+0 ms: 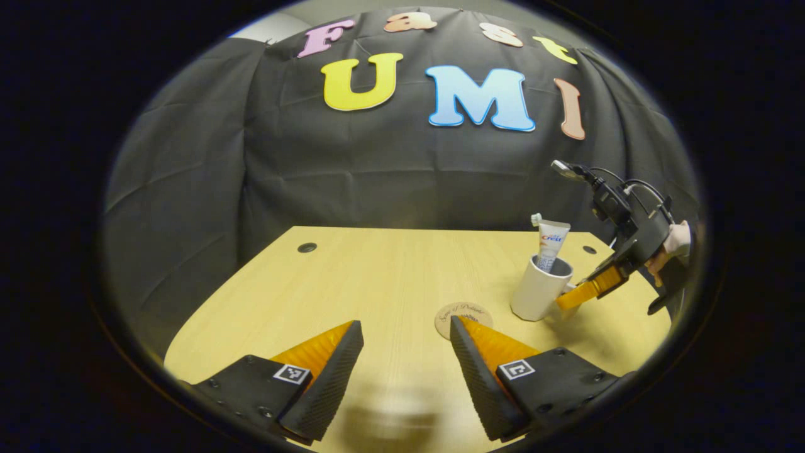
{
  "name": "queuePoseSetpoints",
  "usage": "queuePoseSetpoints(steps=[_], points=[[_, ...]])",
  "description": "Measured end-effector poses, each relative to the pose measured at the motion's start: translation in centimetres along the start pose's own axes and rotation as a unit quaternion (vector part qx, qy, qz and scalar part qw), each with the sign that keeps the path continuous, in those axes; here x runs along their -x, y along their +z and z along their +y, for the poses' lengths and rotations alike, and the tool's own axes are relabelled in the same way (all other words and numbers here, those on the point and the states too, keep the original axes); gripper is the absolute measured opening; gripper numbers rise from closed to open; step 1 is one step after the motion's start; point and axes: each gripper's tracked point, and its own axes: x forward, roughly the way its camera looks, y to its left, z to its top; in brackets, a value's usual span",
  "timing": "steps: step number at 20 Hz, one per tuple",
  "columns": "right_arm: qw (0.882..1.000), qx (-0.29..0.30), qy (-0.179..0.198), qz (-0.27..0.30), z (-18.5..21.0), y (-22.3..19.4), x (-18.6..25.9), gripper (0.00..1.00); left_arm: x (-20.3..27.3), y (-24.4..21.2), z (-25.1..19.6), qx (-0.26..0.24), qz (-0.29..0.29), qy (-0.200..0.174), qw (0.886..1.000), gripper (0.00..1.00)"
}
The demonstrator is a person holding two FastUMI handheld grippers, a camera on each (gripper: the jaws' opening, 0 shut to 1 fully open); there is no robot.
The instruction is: Put the toothbrush and toothpaste on the desktop into the cup, then pick up the cup and place it on the coaster on the desktop.
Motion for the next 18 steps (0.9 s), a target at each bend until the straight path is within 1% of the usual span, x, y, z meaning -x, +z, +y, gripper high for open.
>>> queuePoseSetpoints(steps=[5, 13, 18], points=[[1.0, -0.006, 0.003, -0.007, 0.4, 0.1, 0.0, 0.11, -0.2, -0.1, 0.4, 0.002, 0.001, 0.001, 1.0, 0.93], [0.999, -0.016, 0.024, -0.023, 0.5, 0.6, 0.5, 0.11, 0.2, -0.5, 1.3, 0.004, 0.003, -0.003, 1.0, 0.94], [0.999, -0.009, 0.029, -0.026, 0.5, 0.4, 0.2, 0.11, 0.1, -0.7, 2.6, 0.005, 0.006, 0.0, 1.0, 0.93]])
